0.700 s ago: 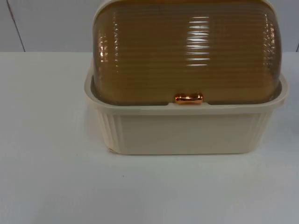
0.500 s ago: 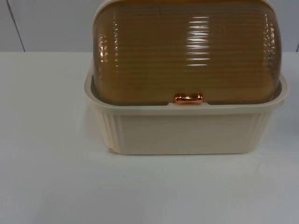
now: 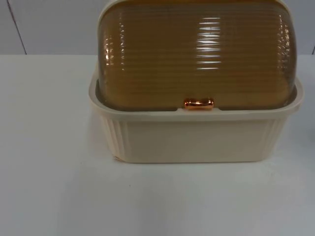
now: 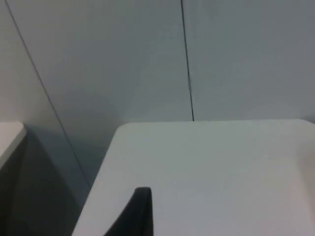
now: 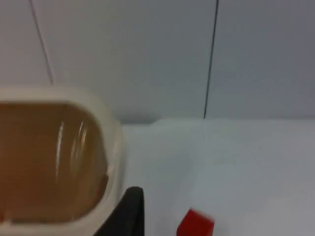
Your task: Open the box lid with the left hand, place the block into the box with the right hand, then close the box lid with the left hand.
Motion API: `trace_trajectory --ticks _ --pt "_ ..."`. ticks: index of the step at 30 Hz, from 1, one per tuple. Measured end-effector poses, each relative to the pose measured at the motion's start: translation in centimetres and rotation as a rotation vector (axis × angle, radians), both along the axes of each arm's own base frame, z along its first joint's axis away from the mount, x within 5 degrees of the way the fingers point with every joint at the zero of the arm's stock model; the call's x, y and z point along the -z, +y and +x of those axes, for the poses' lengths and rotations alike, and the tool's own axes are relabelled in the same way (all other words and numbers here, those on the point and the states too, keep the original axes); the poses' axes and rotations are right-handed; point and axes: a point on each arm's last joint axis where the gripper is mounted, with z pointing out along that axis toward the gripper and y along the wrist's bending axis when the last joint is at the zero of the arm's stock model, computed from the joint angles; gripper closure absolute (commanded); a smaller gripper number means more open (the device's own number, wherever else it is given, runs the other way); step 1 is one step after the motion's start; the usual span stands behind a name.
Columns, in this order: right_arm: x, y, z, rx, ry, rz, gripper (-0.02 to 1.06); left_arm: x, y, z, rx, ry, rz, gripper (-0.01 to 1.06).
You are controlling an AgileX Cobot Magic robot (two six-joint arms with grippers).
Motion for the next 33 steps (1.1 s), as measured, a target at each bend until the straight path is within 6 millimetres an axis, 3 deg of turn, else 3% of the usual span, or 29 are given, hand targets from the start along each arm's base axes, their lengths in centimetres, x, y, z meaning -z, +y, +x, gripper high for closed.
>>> trace_trajectory --ticks 5,9,10,14,21,28,33 --pt "-2.5 -0.6 2.7 0.09 -0.074 0.001 0.0 -1.6 -0.2 3.2 0.022 -0.005 -0.017 0.0" --pt "-2.7 -0.9 5.3 0.142 -0.022 -0.02 0.0 -2.8 -0.4 5.4 0.042 -0.052 -0.026 0.0" --pt "-2.3 -0.9 6.7 0.155 0.015 -0.034 0.0 -3.0 -0.4 5.9 0.044 -0.055 -0.026 0.0" --pt "-1.8 -0.8 8.8 0.158 0.058 -0.044 0.0 -3.0 -0.4 7.0 0.048 -0.048 -0.025 0.0" --pt "-0.2 0.6 13.2 0.04 0.134 -0.005 0.0 -1.0 -0.4 10.5 0.048 0.07 -0.028 0.0" --pt "2.0 1.3 17.3 -0.024 0.217 0.038 0.0 -0.7 -0.5 11.1 0.051 0.081 -0.028 0.0" --pt "3.0 1.6 18.8 -0.048 0.252 0.068 0.0 -0.6 -0.6 11.3 0.053 0.087 -0.045 0.0"
